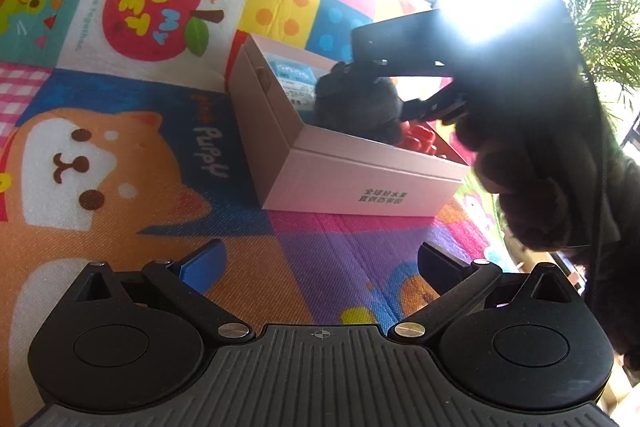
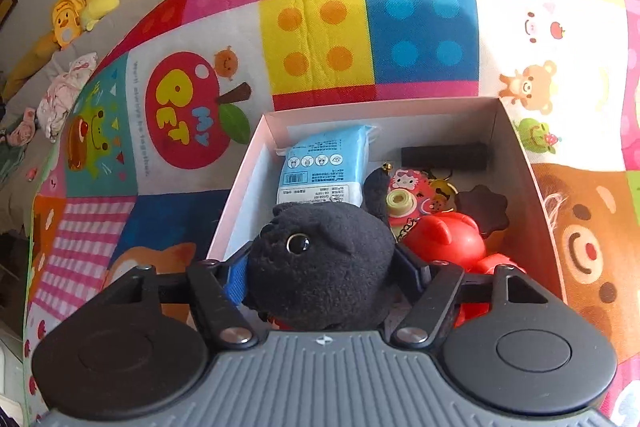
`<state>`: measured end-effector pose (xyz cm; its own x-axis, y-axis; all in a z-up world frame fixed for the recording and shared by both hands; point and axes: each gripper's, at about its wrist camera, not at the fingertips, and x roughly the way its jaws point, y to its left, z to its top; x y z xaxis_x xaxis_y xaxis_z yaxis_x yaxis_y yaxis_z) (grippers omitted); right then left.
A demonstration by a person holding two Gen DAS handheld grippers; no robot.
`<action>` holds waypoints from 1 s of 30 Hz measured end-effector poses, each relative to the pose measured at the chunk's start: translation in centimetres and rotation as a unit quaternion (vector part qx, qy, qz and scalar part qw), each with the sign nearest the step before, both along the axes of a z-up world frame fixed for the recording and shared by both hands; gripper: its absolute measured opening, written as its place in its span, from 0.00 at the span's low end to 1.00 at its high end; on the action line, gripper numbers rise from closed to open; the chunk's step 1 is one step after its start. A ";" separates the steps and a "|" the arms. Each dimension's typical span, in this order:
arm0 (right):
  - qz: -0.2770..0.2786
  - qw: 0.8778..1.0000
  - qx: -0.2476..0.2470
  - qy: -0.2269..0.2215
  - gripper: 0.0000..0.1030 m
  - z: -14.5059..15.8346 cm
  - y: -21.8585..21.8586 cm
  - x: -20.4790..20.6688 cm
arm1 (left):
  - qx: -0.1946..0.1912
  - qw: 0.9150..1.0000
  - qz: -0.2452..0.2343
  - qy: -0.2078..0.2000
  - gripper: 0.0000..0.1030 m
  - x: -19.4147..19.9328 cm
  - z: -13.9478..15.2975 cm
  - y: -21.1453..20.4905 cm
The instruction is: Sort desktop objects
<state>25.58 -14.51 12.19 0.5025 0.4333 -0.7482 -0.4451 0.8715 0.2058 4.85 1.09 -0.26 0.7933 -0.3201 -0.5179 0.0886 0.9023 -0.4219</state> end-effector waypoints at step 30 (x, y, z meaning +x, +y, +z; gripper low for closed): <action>0.041 0.989 -0.088 -0.109 0.58 0.1 1.2 -5.4 | -0.002 1.000 -0.001 -0.001 1.00 0.0 -0.1 0.0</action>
<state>20.19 -13.29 12.28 0.6287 0.3521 -0.6934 -0.5332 0.8442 -0.0549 4.88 1.14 -0.39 0.7936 -0.3233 -0.5154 0.0903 0.9003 -0.4257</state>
